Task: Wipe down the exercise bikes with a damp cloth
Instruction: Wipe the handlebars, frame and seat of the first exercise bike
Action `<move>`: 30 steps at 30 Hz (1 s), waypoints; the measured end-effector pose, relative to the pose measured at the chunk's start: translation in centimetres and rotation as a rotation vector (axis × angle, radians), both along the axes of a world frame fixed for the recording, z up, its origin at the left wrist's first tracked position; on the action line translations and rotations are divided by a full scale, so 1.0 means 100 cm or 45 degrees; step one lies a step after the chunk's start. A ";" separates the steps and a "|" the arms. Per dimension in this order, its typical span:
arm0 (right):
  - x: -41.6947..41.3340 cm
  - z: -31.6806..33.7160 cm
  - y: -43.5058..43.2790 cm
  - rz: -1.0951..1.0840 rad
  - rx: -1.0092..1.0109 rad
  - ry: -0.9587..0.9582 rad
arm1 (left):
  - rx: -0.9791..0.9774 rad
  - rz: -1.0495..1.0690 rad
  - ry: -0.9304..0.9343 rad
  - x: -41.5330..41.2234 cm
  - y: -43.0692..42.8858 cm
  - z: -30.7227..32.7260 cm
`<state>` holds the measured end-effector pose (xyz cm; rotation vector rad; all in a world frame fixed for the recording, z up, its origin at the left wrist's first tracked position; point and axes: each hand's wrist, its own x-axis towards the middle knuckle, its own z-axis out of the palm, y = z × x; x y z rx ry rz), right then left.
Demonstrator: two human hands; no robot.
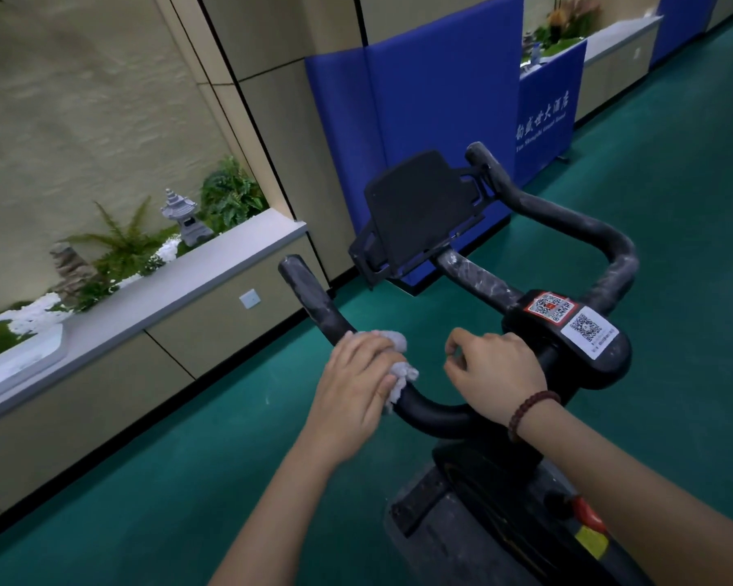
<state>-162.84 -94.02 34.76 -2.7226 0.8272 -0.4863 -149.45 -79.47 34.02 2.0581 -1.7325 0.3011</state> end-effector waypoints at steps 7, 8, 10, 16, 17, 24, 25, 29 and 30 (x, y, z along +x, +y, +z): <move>-0.001 -0.001 0.000 -0.022 0.002 -0.032 | 0.150 0.095 -0.387 0.072 -0.009 0.024; -0.001 -0.001 0.001 -0.023 0.006 -0.038 | 0.175 0.091 -0.476 0.079 -0.010 0.027; -0.002 -0.001 0.001 -0.031 0.017 -0.062 | 0.212 0.092 -0.618 0.093 -0.013 0.035; -0.002 -0.001 0.002 -0.066 0.033 -0.109 | 0.105 0.248 -0.547 0.127 -0.027 0.069; -0.001 0.000 0.002 -0.071 0.035 -0.112 | 0.080 0.301 -0.472 0.128 -0.030 0.073; -0.001 0.003 0.004 -0.078 0.038 -0.149 | -0.217 0.614 0.428 0.117 -0.042 0.077; -0.001 0.003 0.004 -0.076 0.039 -0.149 | -0.271 0.647 0.533 0.114 -0.041 0.076; -0.001 0.004 0.003 -0.076 0.046 -0.155 | -0.413 0.691 0.866 0.108 -0.030 0.061; -0.001 0.003 0.003 -0.080 0.042 -0.156 | -0.396 0.710 0.910 0.107 -0.027 0.057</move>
